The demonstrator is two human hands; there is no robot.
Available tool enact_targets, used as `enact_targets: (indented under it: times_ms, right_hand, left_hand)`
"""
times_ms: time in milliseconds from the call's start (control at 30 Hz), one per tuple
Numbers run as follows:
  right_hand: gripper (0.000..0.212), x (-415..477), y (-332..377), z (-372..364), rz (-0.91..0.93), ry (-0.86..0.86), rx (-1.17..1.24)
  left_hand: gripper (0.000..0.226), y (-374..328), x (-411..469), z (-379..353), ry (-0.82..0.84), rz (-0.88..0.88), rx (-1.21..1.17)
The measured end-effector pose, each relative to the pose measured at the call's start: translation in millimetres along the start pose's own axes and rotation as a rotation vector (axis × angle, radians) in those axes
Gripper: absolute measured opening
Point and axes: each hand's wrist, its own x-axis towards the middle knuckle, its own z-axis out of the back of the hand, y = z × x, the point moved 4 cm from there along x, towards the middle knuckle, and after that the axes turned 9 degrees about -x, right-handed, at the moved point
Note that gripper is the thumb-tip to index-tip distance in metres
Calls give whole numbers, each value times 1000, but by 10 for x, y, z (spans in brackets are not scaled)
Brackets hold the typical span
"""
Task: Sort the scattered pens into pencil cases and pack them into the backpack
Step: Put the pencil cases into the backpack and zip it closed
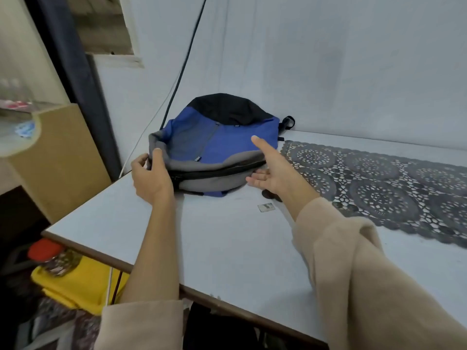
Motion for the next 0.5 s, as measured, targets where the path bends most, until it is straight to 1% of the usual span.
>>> enact_targets:
  times_ms: [67,133,233,300,333,400,467,500]
  right_hand:
    - [77,76,20,89,2,-51,-18]
    - [69,146,43,204,-20,-70,-23]
    - [45,195,102,320,3,-101,-164]
    - [33,210,174,344,99,-171,-267]
    - [32,231,211,348,173,-192,-276]
    - [27,209,288,361,320,-229,-304]
    - [5,122,359,387,444,-251,-405]
    - [12,41,414,402,486,-262,-453]
  left_hand:
    - [31,-14,-9,30,-66,11,3]
    - [28,-24,-25,39,-94,25,2]
    - [27,-28,-24,-24,-28,1,-27]
    - [23,-5,-1,-72,56,31,-112]
    - [26,7,2,-83,92,88,-170]
    - [41,39,17,-110,144,199,-266]
    - [55,68,4,-159,209,265,-314]
    - [56,71,-19,-189,251,299,-342]
